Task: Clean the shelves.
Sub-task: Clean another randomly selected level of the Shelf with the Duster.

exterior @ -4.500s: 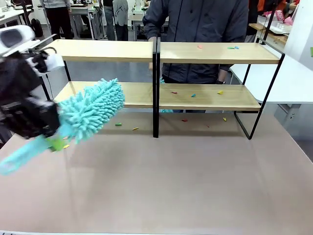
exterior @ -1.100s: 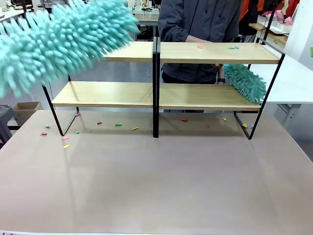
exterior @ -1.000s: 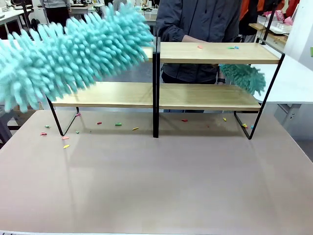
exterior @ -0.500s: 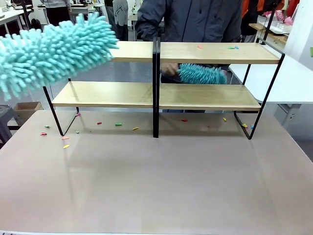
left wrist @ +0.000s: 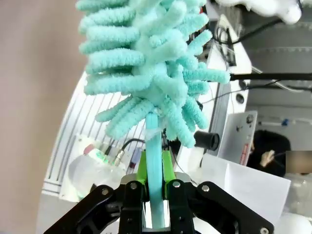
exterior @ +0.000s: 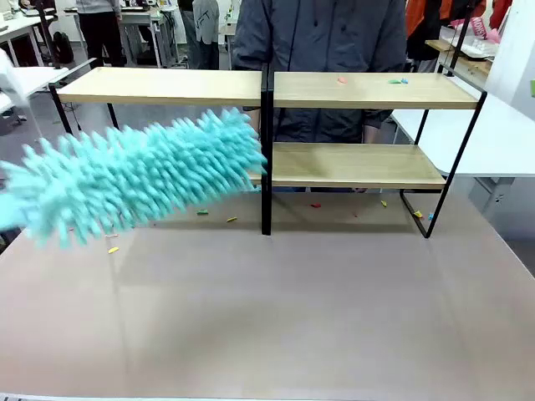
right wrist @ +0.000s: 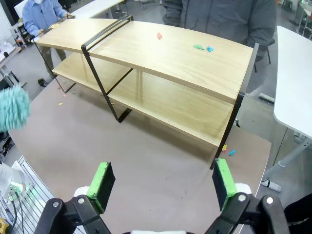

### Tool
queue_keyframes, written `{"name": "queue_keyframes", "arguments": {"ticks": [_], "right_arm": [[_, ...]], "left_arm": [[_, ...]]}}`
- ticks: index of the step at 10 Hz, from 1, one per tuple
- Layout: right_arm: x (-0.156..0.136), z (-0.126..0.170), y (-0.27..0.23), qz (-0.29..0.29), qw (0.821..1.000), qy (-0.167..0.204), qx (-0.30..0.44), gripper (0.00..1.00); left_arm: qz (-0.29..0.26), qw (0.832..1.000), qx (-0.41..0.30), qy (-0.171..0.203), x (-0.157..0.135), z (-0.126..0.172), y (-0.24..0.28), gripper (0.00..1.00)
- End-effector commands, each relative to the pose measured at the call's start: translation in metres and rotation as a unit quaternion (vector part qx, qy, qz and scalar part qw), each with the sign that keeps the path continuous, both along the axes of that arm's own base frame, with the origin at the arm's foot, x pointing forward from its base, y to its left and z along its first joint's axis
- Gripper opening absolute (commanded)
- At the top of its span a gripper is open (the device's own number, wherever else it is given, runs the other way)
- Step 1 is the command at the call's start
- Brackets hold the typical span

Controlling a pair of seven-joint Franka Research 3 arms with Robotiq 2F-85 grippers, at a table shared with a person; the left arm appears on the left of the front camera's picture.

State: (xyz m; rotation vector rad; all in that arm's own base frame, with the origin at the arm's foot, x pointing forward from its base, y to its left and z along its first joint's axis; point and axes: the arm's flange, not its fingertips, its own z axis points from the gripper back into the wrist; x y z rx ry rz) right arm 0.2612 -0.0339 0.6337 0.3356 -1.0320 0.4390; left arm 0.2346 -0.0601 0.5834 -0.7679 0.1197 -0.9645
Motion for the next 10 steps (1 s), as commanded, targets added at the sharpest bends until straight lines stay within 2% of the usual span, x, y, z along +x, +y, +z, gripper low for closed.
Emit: {"name": "queue_keyframes", "arguments": {"ticks": [1, 2, 3, 5, 6, 7, 8, 9, 10], "right_arm": [[0.0, -0.001, 0.0, 0.001, 1.0, -0.001, 0.002, 1.0], [0.0, -0.001, 0.0, 0.001, 1.0, -0.001, 0.002, 1.0], [0.0, -0.001, 0.0, 0.001, 1.0, -0.001, 0.002, 1.0], [0.0, -0.001, 0.0, 0.001, 1.0, -0.001, 0.002, 1.0], [0.0, -0.001, 0.0, 0.001, 1.0, -0.001, 0.002, 1.0], [0.0, -0.001, 0.0, 0.001, 1.0, -0.001, 0.002, 1.0], [0.0, -0.001, 0.0, 0.001, 1.0, -0.001, 0.002, 1.0], [0.0, -0.001, 0.0, 0.001, 1.0, -0.001, 0.002, 1.0], [0.0, -0.001, 0.0, 0.001, 1.0, -0.001, 0.002, 1.0]], "left_arm": [[-0.037, 0.999, 0.008, 0.02, -0.014, -0.013, -0.039, 0.12], [-0.052, 0.996, 0.027, 0.061, -0.018, -0.018, -0.043, 0.12], [-0.029, 0.999, 0.011, 0.011, -0.01, -0.01, -0.027, 0.12], [-0.029, 0.999, 0.011, 0.011, -0.01, -0.01, -0.027, 0.12], [-0.044, 0.998, 0.022, 0.025, -0.015, -0.018, -0.041, 0.12], [0.013, 1.0, 0.017, 0.008, -0.004, -0.011, -0.071, 0.12], [0.059, 0.998, 0.016, 0.008, 0.016, 0.0, -0.102, 0.12], [0.178, 0.984, 0.017, 0.01, 0.046, 0.019, -0.139, 0.12], [0.234, 0.972, 0.011, 0.027, 0.072, 0.039, -0.176, 0.12]]}}
